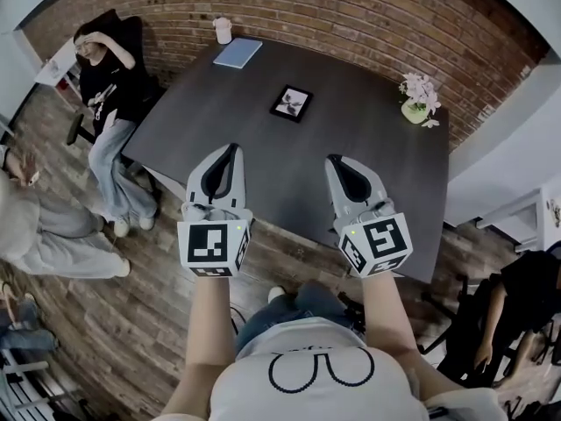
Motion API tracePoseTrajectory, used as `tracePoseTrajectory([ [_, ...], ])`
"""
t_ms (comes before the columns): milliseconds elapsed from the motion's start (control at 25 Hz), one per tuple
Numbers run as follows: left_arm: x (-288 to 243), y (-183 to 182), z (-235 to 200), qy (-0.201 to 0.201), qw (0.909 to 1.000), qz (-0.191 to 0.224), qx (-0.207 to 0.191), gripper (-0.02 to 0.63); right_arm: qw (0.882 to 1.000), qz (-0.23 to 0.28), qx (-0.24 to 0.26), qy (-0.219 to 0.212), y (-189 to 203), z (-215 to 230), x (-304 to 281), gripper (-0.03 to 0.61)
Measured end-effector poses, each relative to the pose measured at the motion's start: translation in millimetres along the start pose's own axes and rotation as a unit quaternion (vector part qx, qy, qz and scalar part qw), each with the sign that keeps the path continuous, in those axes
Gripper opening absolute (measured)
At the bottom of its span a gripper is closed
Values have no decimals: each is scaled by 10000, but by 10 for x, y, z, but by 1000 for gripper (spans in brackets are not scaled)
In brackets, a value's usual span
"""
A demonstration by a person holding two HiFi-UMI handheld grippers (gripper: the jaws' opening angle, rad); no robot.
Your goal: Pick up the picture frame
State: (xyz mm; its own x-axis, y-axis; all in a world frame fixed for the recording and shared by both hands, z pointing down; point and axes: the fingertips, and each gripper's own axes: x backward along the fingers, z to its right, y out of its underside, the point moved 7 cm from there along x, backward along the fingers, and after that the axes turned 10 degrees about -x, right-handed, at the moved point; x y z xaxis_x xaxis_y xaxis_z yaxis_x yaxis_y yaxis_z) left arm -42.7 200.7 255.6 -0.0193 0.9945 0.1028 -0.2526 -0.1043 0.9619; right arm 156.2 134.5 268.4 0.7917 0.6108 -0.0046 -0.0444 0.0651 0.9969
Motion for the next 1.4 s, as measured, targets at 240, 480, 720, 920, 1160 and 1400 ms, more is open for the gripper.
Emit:
tracePoseTrajectory([
  [240,-200,228,-184,87,9998,-69,176,-2,9999,-96,-106,51,127,18,-319,-3],
  [480,-588,369,-334,221,9993,-154,240,-2,9996,-93,-230,110,192,182,-693,-3],
  [720,-1206,513,-536,485,9983,-272,177,-2,9983,-63,-459,348,273,478,-1194,-2],
  [920,-1734,627,-681,801,9959,-359,218,-2,9966,-58,-599,568,290,721,-1598,-2],
  [1160,-2292,849,-732,1123,9913,-537,418,-2,9942,-166,-687,807,373,1031,-1968,-2],
  [1400,-2712,1070,-747,1300,9865,-830,549,0,9916,-281,-718,1039,451,1269,-2190,-2],
])
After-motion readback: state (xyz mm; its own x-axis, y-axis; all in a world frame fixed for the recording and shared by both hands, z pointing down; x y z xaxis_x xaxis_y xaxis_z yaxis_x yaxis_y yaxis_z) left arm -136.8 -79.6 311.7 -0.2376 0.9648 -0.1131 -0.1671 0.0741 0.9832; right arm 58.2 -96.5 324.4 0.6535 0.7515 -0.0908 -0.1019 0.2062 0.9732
